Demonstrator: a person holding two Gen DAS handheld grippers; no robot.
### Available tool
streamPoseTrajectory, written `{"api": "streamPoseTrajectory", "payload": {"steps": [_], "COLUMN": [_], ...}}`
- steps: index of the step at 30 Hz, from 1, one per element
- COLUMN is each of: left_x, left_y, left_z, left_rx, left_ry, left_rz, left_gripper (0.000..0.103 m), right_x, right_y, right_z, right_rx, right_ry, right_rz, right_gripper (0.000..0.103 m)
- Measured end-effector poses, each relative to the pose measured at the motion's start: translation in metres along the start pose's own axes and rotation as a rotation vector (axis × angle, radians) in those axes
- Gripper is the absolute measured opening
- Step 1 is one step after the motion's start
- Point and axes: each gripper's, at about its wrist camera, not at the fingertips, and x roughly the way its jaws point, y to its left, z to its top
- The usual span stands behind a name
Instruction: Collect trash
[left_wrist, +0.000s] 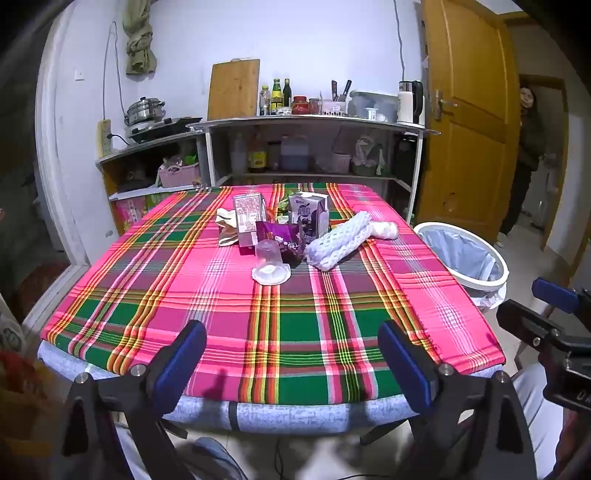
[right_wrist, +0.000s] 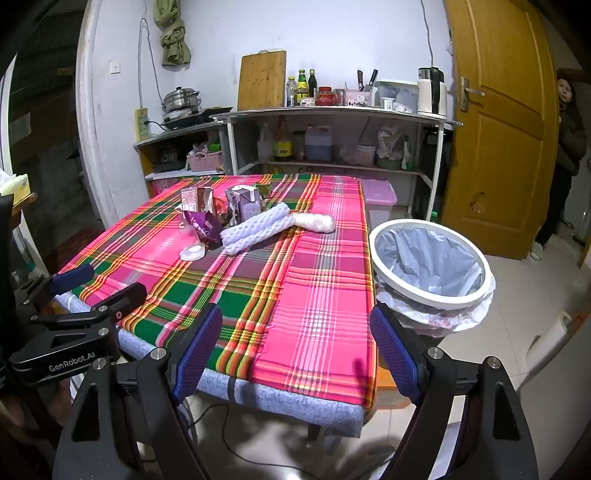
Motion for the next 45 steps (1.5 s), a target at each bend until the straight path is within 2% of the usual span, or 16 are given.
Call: {"api": "streamPoseTrajectory", "payload": {"steps": [6, 45], "left_x": [-0.002, -0.007], "left_y": [-0.003, -0.016], "left_z": [0.000, 0.001], "left_rx": [0.024, 0.027], "left_ry": [-0.017, -0.024], "left_rz": [0.010, -0.017], "left_gripper": [0.095, 0.095], "right_x": [0.000, -0.008], "right_y": [0.000, -0.003], "right_z": [0.000, -0.002], "right_rx": [0.003, 0.012], "right_ry": [-0.001, -0.013], "right_rz": [0.003, -0.019], "right_gripper": [0.083, 0.083]}}
